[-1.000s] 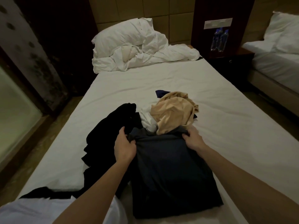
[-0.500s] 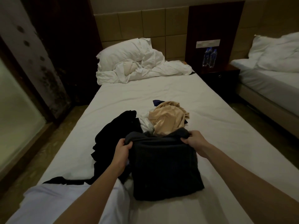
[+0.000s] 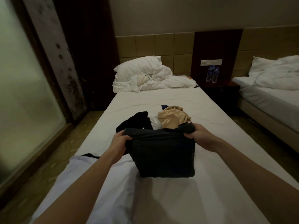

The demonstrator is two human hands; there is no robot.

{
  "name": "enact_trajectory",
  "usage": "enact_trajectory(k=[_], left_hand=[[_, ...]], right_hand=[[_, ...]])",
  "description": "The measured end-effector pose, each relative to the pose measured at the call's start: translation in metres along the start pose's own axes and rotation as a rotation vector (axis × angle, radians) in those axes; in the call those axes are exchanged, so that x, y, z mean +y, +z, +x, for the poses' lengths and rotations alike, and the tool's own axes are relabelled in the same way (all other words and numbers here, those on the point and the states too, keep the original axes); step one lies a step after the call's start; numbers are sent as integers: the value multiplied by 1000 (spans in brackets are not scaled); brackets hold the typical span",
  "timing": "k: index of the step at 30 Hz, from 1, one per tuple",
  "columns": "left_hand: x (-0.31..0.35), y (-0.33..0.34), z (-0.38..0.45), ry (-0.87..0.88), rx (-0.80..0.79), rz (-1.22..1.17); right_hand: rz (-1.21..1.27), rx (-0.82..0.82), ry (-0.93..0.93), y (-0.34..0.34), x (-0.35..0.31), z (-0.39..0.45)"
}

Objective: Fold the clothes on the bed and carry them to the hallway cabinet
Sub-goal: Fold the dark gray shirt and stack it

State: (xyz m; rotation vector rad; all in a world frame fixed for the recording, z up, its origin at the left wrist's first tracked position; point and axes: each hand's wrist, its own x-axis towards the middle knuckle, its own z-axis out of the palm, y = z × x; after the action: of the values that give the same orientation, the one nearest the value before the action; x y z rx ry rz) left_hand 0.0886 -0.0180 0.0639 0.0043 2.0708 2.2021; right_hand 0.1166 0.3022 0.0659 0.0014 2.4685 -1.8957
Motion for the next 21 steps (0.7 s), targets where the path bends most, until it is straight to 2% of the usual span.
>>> enact_trajectory(k=[5, 8, 14, 18, 21], left_hand=[[9, -30, -43, 74, -204, 56], [9, -39, -63, 102, -233, 67], [9, -62, -92, 177, -169, 113], [20, -81, -106, 191, -41, 76], [31, -98, -118, 195, 15, 41]], right_hand=[[-389, -371, 188, 28, -6, -40], [-463, -454, 203, 52, -11, -67], [-449, -339, 47, 75, -15, -97], [-223, -196, 11, 78, -31, -109], [-106, -183, -4, 88, -53, -112]])
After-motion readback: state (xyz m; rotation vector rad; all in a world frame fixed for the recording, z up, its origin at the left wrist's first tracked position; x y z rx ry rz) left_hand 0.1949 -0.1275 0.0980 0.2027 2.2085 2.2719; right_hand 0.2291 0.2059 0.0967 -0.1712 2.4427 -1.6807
